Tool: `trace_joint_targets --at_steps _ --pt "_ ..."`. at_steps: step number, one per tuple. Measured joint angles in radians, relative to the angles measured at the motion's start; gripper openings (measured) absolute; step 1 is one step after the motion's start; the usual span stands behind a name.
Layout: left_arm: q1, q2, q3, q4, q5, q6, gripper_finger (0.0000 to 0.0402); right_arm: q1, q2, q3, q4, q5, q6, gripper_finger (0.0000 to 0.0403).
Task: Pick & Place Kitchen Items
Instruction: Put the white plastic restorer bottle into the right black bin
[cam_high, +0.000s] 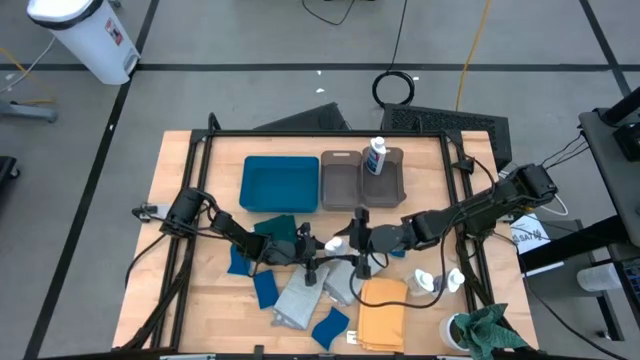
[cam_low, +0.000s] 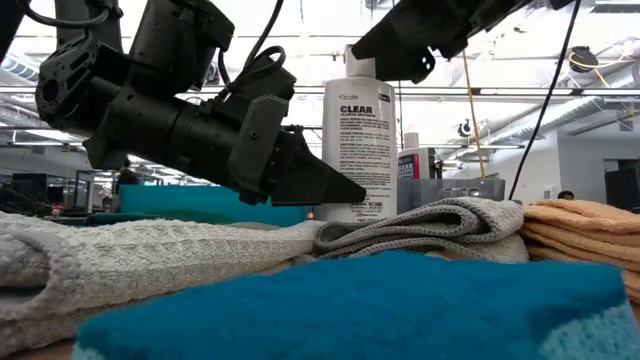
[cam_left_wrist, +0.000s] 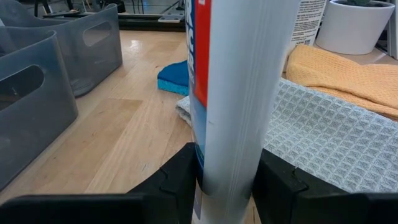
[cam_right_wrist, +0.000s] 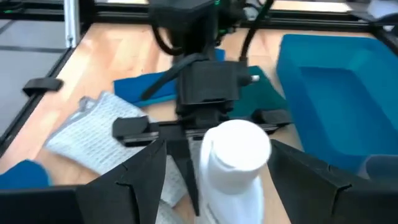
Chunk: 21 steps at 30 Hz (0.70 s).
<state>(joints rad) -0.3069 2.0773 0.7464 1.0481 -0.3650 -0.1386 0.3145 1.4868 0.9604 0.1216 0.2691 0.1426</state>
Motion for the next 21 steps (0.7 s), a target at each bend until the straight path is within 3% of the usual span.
trace_joint_targets --at_steps 7,21 --pt "0.000 0.000 0.000 0.000 0.000 0.000 0.0129 -0.013 0.000 0.000 0.001 -0.009 0.002 0.0235" --pt "0.000 0.000 0.000 0.000 0.001 0.003 0.0129 -0.013 0.000 0.000 0.001 -0.009 0.000 0.0144"
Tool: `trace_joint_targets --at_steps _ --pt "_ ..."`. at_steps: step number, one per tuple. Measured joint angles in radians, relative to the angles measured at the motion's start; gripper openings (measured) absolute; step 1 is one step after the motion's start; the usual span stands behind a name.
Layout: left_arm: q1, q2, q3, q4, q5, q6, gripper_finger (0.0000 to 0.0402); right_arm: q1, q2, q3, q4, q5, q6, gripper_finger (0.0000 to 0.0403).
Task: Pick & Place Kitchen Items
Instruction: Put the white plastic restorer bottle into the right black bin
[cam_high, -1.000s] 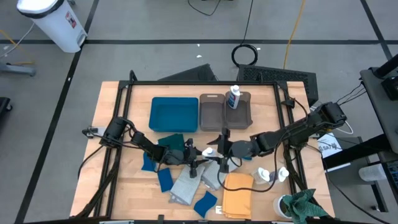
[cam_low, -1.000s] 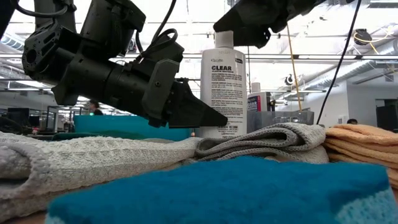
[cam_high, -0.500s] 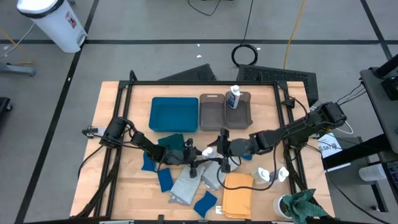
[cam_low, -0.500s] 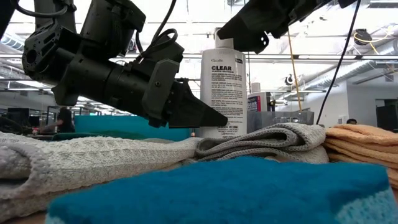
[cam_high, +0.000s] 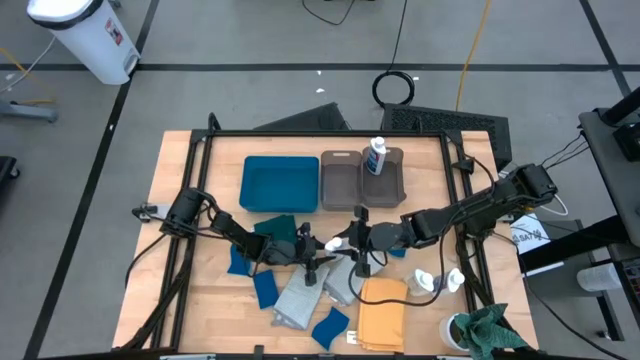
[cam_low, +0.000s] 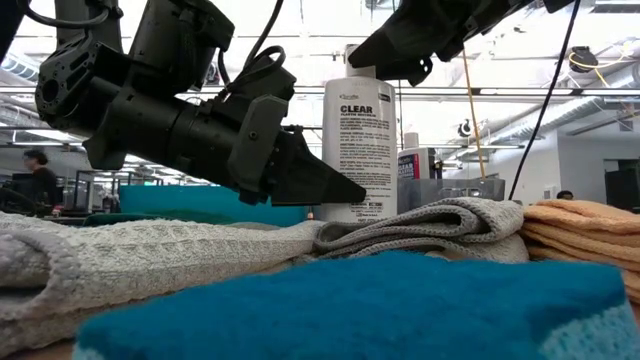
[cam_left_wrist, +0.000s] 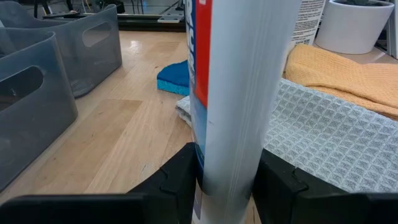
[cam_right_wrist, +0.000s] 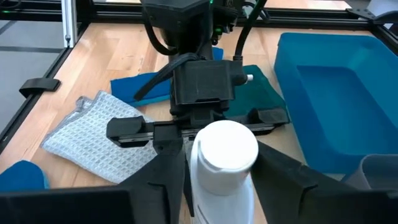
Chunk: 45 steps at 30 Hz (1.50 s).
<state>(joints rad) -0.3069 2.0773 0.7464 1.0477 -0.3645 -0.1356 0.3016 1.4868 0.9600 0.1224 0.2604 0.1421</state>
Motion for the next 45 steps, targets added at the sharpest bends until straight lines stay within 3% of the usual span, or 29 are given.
trace_joint_targets --at_steps 14,29,32,40,45 --pt "0.000 0.000 0.000 0.000 0.000 0.001 0.0129 0.000 0.000 0.000 0.001 0.000 -0.021 0.0097" --pt "-0.001 0.000 0.000 -0.001 -0.008 -0.067 0.0133 0.000 0.000 0.000 0.001 -0.002 -0.027 0.0095" --pt "-0.002 0.000 0.000 -0.001 -0.020 -0.094 0.0159 0.000 0.000 0.000 0.001 -0.002 -0.028 0.0095" --pt "0.001 0.001 -0.001 -0.002 0.007 -0.127 0.0276 0.000 0.000 0.000 0.001 -0.001 -0.035 0.0095" --pt "0.000 -0.024 -0.001 -0.003 0.023 -0.110 0.0316 0.000 -0.006 -0.001 -0.003 -0.002 -0.036 0.0095"
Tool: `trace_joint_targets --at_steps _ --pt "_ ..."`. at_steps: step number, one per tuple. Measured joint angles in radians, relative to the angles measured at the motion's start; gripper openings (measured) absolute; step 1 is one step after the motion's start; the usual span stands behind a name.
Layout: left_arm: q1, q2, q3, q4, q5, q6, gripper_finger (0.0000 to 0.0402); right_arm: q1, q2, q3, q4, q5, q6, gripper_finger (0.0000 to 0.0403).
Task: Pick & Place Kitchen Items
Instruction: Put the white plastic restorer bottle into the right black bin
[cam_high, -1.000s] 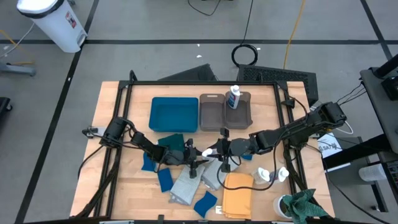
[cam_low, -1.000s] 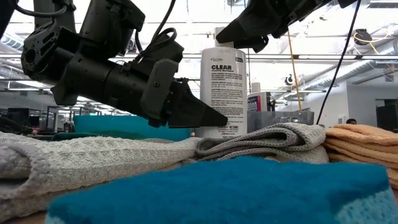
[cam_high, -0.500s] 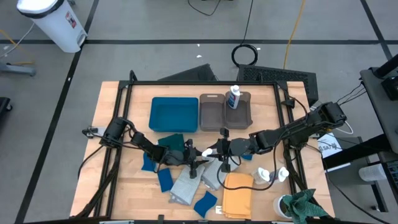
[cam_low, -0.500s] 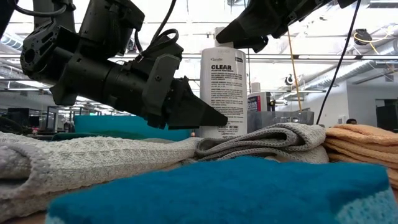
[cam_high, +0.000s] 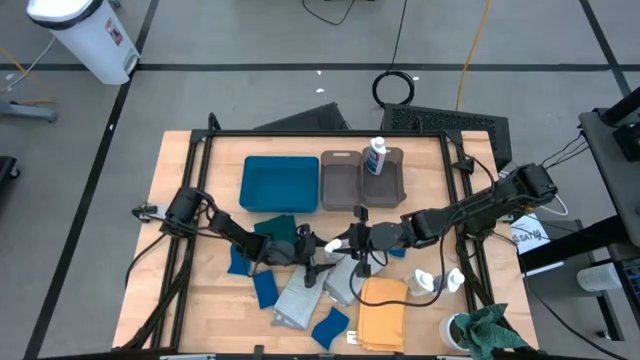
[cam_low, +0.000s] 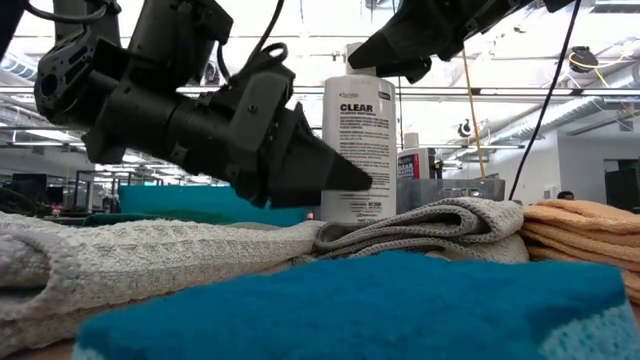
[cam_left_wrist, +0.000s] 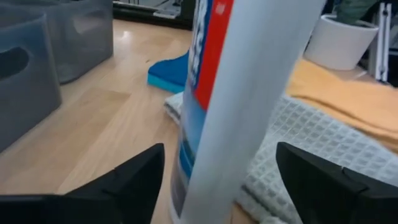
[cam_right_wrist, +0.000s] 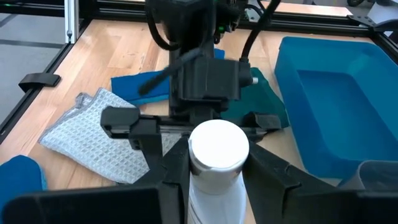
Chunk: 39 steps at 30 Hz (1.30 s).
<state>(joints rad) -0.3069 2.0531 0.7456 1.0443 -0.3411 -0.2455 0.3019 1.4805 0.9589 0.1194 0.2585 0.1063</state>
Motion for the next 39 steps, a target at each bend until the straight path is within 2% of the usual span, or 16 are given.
trace_joint_targets --at_steps 5,13,24,33,39 --pt "0.000 -0.059 0.000 -0.049 0.001 0.001 0.0332 0.003 -0.031 -0.001 -0.023 0.000 0.002 0.0095" --pt "-0.003 -0.178 0.001 -0.217 0.004 0.004 0.0321 0.025 -0.101 -0.001 -0.088 0.014 0.004 0.0095" --pt "-0.002 -0.293 0.001 -0.250 0.001 0.115 0.0316 0.047 -0.201 -0.001 -0.101 0.176 0.006 0.0095" --pt "-0.001 -0.320 0.001 -0.226 0.001 0.117 0.0320 0.046 -0.358 0.000 -0.246 0.440 0.017 0.0095" --pt "-0.001 -0.320 0.001 -0.224 0.000 0.112 0.0309 0.032 -0.462 0.000 -0.400 0.606 0.124 0.0095"
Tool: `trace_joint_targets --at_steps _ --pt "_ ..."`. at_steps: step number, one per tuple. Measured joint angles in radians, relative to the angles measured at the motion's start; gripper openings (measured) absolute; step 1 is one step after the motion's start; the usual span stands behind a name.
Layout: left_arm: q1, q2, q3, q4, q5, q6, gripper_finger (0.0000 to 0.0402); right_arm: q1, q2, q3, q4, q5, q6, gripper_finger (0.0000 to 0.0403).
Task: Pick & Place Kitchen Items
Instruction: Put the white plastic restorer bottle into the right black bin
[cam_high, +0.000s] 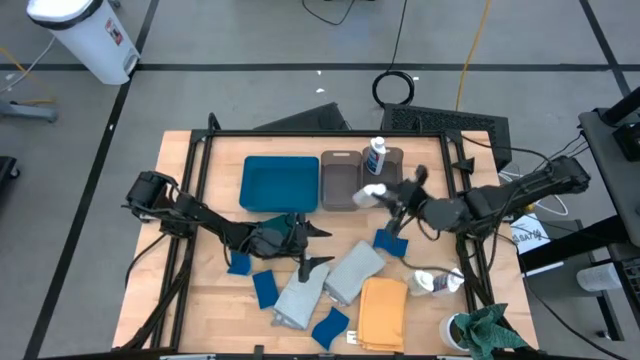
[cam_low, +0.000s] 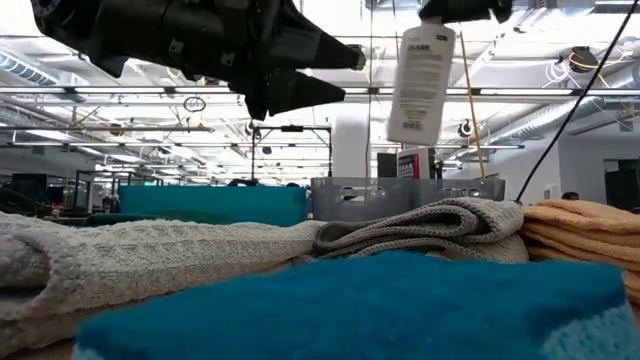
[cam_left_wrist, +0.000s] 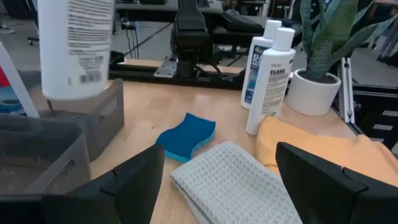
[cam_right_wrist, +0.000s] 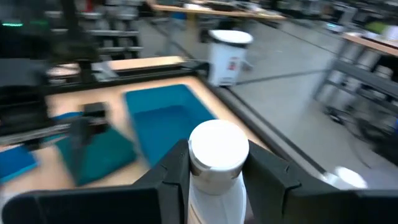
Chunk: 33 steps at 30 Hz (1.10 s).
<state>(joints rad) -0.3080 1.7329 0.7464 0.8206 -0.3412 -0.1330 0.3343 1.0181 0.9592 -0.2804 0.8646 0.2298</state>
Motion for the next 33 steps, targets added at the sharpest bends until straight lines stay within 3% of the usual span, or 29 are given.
trace_joint_targets --at_steps 6,15,24,33 --pt "0.000 0.000 0.000 -0.002 0.000 0.000 0.0313 -0.051 -0.064 0.000 -0.200 0.129 0.159 0.0095" --pt "0.000 0.000 0.000 -0.001 0.000 -0.001 0.0322 -0.246 -0.072 0.000 -0.294 0.123 0.202 0.0095" --pt "0.000 0.000 0.000 0.003 0.000 -0.001 0.0308 -0.449 -0.067 -0.031 -0.284 -0.016 0.177 0.0095" --pt "0.000 0.000 0.000 0.002 0.000 0.004 0.0321 -0.586 -0.067 -0.142 -0.086 -0.145 0.113 0.0093"
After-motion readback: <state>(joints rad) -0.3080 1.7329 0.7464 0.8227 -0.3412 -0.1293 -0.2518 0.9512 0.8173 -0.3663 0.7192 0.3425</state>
